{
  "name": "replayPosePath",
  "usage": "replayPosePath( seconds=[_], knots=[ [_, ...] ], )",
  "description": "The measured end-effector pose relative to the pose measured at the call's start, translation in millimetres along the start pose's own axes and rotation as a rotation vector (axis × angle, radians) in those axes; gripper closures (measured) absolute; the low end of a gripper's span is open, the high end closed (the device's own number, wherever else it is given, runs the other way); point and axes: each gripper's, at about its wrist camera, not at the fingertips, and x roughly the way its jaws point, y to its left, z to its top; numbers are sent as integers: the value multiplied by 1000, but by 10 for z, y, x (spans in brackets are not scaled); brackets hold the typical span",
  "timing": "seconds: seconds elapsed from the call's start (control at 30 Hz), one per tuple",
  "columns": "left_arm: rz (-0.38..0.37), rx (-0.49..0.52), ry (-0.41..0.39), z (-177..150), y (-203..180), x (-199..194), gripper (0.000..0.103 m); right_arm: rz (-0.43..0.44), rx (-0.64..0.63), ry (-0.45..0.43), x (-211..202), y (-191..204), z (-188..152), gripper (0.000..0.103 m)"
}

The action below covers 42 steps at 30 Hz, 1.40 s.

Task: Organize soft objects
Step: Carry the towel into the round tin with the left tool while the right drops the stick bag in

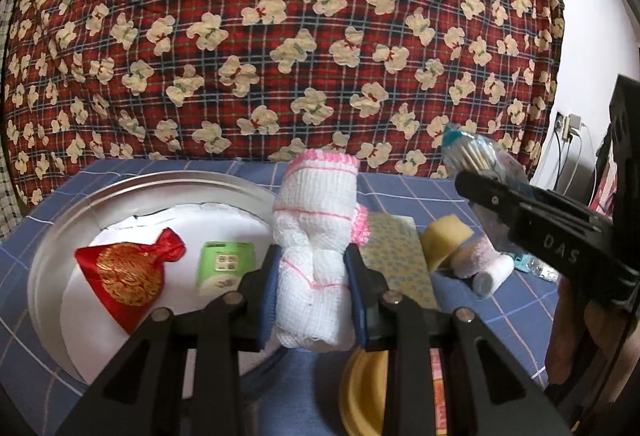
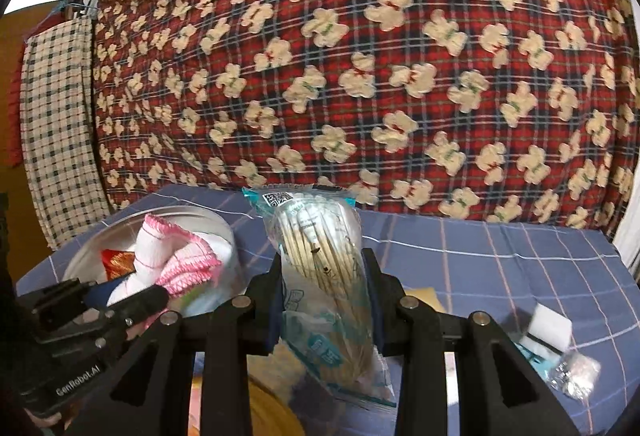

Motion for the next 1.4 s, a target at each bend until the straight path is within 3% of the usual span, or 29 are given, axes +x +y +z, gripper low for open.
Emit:
replayPosePath(
  seconds=[0.33,0.53,0.8,1.13,1.2,1.23,1.27,1.33,1.4],
  knots=[
    [45,-17,-29,232,332,-116,74,71,-33,37,206,306,310,66],
    [118,-19,-29,403,622,-88,74,126,-63,138,505,595,417,66],
    [234,-1,64,560,987,143,74,179,-83,304,958,956,414,66],
    [268,-17,160,472,1217,350,70,208,-74,366,1141,1147,339,65],
    [275,-25,166,470,1240,359,61,190,-76,382,1170,1161,326,60],
    [283,-30,162,473,1248,348,49,190,-79,383,1169,1169,323,54],
    [301,-33,156,478,1256,335,32,199,-80,378,1156,1168,322,47],
    [329,-45,129,484,1269,276,12,200,-71,352,1075,1133,327,41],
    [335,-53,104,487,1265,212,10,197,-63,324,982,1076,336,39]
  ],
)
